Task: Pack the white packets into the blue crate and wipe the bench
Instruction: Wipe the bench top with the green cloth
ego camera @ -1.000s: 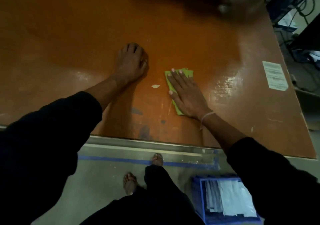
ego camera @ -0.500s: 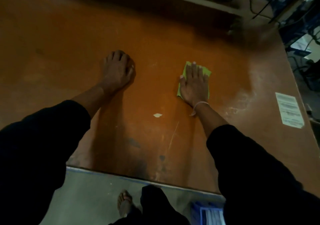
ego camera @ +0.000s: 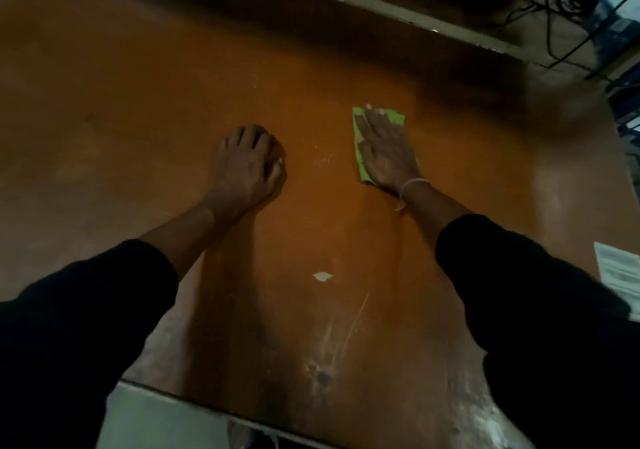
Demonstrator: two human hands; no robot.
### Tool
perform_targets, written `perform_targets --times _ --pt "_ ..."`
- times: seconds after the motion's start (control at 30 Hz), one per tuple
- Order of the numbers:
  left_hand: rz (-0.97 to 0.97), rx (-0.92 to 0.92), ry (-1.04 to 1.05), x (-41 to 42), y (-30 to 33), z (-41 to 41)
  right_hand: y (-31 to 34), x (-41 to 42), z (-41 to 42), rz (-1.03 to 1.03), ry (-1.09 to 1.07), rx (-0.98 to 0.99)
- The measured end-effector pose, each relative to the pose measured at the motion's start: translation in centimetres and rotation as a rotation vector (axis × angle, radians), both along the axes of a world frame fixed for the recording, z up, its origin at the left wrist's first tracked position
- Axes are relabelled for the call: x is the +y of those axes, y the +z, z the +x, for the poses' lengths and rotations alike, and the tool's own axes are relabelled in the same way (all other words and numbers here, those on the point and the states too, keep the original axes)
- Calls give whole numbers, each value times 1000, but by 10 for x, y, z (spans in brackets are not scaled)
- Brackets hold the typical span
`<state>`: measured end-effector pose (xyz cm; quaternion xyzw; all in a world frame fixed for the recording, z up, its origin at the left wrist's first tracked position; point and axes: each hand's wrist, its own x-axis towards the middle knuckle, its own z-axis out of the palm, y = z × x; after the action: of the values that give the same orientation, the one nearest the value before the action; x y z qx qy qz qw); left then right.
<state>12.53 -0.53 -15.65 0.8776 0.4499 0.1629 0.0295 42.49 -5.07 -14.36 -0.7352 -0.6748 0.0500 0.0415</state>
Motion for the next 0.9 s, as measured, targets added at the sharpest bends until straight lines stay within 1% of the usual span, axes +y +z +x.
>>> perform_targets --times 0.03,0.07,0.1,0.2,0.27,0.3,0.33,0.43,0.47,0.5,0.53,0.6,0.63,0.67,0.77,0.8,0.83,0.87,0.9 --pt "-4 -6 0 1 0 0 1 7 7 -3 58 1" --pt "-5 -14 -1 1 1 0 2 16 16 -3 54 -4" --pt "-1 -20 -3 1 1 1 2 26 25 2 -4 -17" --pt "25 -21 -9 3 -2 0 1 59 41 -3 -286 -16" --pt "33 -17 -2 3 -4 0 1 78 38 -15 -378 19" --pt "32 -17 0 4 -5 1 2 83 33 -13 -371 22" --pt "29 -21 1 3 -5 1 2 86 26 -13 -321 13" --pt "21 -30 4 2 -3 2 4 78 16 -33 -31 -9" --pt "17 -26 4 2 -2 2 3 73 18 -41 16 -19" --pt "13 -22 3 2 -1 1 2 68 22 -37 7 -31" --pt "9 -17 3 2 0 1 2 64 27 -23 -58 -37" --pt "5 -10 -7 1 1 0 1 54 27 -5 -257 -33" --pt "6 -11 -12 1 2 -1 1 48 19 -6 -307 -24" --pt "7 -11 -13 1 2 -1 0 40 5 -7 -293 -12" --pt "1 -2 -4 0 1 -2 -5 3 -35 7 -46 -2" --pt "-4 2 -3 0 1 -3 -6 -11 -39 13 2 -7" --pt "-8 8 -3 0 1 -3 -7 -22 -40 22 -2 -14" --pt "-13 14 -2 0 1 -4 -7 -32 -39 28 -68 -19" --pt "-18 18 3 -1 2 -4 -6 -40 -38 24 -186 -15"
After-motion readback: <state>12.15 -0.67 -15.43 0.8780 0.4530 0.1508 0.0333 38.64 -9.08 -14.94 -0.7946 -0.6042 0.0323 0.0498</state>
